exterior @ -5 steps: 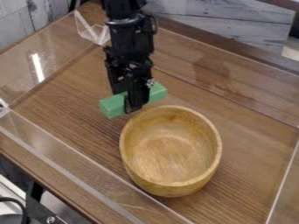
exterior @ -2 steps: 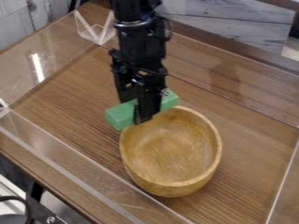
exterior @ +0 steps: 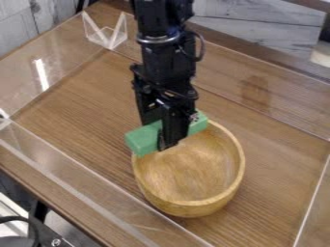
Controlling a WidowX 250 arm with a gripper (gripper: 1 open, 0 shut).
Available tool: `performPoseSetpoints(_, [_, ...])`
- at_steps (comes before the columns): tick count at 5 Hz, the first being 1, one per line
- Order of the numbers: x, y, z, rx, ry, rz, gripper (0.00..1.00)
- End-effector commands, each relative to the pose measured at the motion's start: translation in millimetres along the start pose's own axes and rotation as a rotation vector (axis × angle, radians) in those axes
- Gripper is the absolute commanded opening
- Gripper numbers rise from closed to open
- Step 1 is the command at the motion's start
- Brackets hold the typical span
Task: Put the green block in the brown bowl
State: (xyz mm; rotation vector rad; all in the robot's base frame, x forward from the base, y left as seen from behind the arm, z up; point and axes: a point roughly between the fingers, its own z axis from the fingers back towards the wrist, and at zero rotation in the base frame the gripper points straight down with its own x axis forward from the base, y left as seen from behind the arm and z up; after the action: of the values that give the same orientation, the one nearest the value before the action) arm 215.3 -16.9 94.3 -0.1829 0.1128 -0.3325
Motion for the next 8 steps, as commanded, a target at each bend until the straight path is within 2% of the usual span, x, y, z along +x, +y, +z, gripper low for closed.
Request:
performPoseSetpoints(1, [5.5, -2.7, 14.1, 0.024, -0.067, -0.003, 0.00])
performPoseSetpoints(8, [12.0, -26.8, 13.5, 0.062, -0.166, 0.031, 0.00])
